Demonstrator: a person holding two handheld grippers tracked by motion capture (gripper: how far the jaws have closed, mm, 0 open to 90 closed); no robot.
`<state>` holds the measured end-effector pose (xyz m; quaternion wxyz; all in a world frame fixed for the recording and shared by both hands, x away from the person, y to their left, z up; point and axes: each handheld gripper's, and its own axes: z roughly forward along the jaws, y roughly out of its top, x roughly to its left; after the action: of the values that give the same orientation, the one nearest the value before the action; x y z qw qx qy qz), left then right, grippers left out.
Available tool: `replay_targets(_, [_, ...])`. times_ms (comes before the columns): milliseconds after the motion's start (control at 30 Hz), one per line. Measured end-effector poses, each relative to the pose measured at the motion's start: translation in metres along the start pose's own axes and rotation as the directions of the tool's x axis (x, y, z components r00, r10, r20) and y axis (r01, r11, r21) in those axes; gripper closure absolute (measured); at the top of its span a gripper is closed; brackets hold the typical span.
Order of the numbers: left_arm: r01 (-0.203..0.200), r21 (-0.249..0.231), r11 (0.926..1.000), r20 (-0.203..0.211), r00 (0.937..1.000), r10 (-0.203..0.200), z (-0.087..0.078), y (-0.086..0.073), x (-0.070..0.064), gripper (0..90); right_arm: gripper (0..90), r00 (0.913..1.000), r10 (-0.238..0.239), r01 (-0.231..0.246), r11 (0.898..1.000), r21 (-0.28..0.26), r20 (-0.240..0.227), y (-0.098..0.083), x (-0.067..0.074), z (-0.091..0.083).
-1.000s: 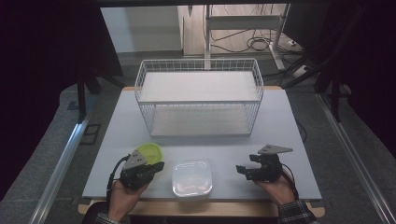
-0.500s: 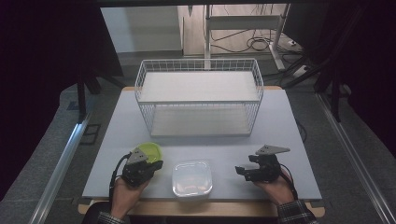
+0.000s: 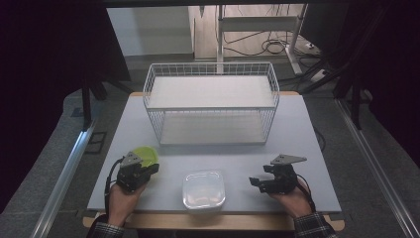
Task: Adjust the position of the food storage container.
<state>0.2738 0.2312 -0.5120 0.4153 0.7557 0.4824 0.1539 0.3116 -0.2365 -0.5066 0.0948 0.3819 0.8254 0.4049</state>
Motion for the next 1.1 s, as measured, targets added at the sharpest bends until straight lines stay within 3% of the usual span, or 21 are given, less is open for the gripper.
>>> replay_targets(100, [0.003,-0.011,0.9999,0.013,0.9999,-0.003,-0.002,-0.001,0.000,89.9,22.8,1.0000,0.000,0.000,1.000,0.000,-0.001,0.000,0.000,0.000])
replay_targets(167, [0.002,-0.046,0.9989,0.063,0.9980,0.001,-0.005,0.000,-0.003,89.9,24.3,1.0000,0.001,-0.001,1.000,0.002,-0.001,0.000,0.000,0.000])
replay_targets(200, [-0.025,-0.062,0.9978,0.095,0.9950,0.031,-0.009,0.001,-0.010,89.9,28.3,1.0000,-0.006,0.006,1.000,0.005,-0.004,0.001,0.001,-0.001])
replay_targets(233, [-0.025,-0.062,0.9978,0.095,0.9950,0.031,-0.009,0.001,-0.010,89.9,28.3,0.9999,-0.015,0.015,1.000,0.008,-0.007,0.001,0.002,-0.001])
replay_targets(267, [-0.044,-0.055,0.9975,0.126,0.9907,0.050,-0.009,-0.001,-0.019,89.9,35.4,0.9996,-0.024,0.024,1.000,0.013,-0.011,0.001,0.003,-0.002])
replay_targets(333, [-0.049,-0.047,0.9977,0.140,0.9886,0.055,-0.009,-0.002,-0.023,89.9,39.6,0.9993,-0.033,0.033,0.999,0.021,-0.020,0.002,0.005,-0.003])
replay_targets(400, [-0.074,-0.013,0.9972,0.171,0.9825,0.075,-0.006,-0.007,-0.033,89.9,52.1,0.9974,-0.064,0.065,0.997,0.038,-0.034,0.003,0.010,-0.003])
replay_targets(700, [-0.108,0.037,0.9935,0.219,0.9708,0.097,0.000,-0.017,-0.051,89.9,85.9,0.9866,-0.105,0.112,0.993,0.049,-0.125,0.008,0.032,-0.003])
replay_targets(900, [-0.152,0.078,0.9853,0.251,0.9596,0.128,0.007,-0.019,-0.067,89.9,89.5,0.9722,-0.144,0.157,0.986,0.061,-0.185,0.010,0.056,0.006])
replay_targets(967, [-0.155,0.083,0.9844,0.252,0.9589,0.130,0.008,-0.019,-0.068,89.9,89.5,0.9702,-0.147,0.162,0.985,0.065,-0.192,0.010,0.059,0.008])
replay_targets(1000, [-0.165,0.097,0.9815,0.267,0.9543,0.134,0.011,-0.020,-0.072,89.9,89.5,0.9663,-0.147,0.165,0.984,0.070,-0.211,0.010,0.065,0.011])
replay_targets(1100, [-0.171,0.107,0.9794,0.263,0.9547,0.138,0.012,-0.020,-0.076,89.9,89.5,0.9618,-0.151,0.171,0.983,0.071,-0.228,0.009,0.070,0.014])
